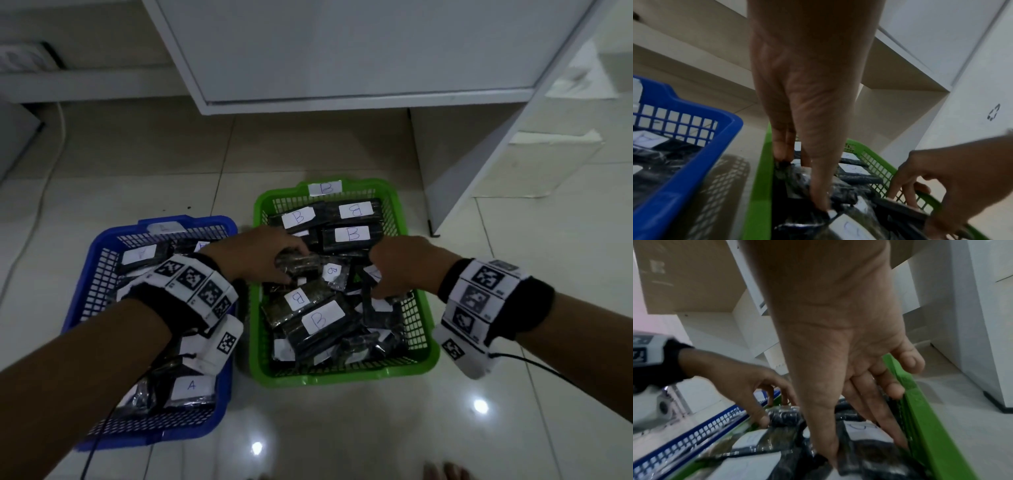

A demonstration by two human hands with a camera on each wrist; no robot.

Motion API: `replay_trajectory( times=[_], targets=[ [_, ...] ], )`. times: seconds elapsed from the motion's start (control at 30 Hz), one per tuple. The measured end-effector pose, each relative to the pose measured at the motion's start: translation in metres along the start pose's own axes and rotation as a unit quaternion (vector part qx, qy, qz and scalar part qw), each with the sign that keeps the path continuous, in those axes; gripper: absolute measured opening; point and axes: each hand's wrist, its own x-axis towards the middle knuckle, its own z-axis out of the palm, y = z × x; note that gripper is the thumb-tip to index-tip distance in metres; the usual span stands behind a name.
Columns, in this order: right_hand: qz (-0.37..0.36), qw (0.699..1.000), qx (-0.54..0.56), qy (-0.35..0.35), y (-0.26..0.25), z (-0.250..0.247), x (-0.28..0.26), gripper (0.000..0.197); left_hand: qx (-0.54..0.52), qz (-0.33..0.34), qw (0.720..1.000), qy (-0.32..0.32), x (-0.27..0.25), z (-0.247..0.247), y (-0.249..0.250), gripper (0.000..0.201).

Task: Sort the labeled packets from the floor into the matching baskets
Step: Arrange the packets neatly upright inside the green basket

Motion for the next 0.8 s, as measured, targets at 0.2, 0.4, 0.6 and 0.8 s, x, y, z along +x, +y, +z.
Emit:
replay_trajectory(
  times=[0.2, 0.4, 0.6, 0.8],
  targets=[
    [-0.051, 0.983, 0.169, 0.045, 0.008, -0.028, 0.006, 0.052, -0.015, -0.002, 1.000, -0.002, -0.017, 0.008, 0.013, 0.071],
    [-0.144, 0.949, 0.183, 0.212, -0.020, -0.028, 0.043, 0.044, -0.059, 0.026, 0.997, 0.038, -0.053, 0.026, 0.025, 0.059],
    [-0.136, 0.962, 0.074, 0.224, -0.053, -0.021, 0.077, 0.033, -0.082, 0.015, 0.995, 0.053, -0.076, 0.041, 0.017, 0.069],
    [-0.116, 0.965, 0.046, 0.231, -0.060, -0.021, 0.088, 0.032, -0.100, 0.016, 0.993, 0.067, -0.086, 0.048, 0.015, 0.072]
  ],
)
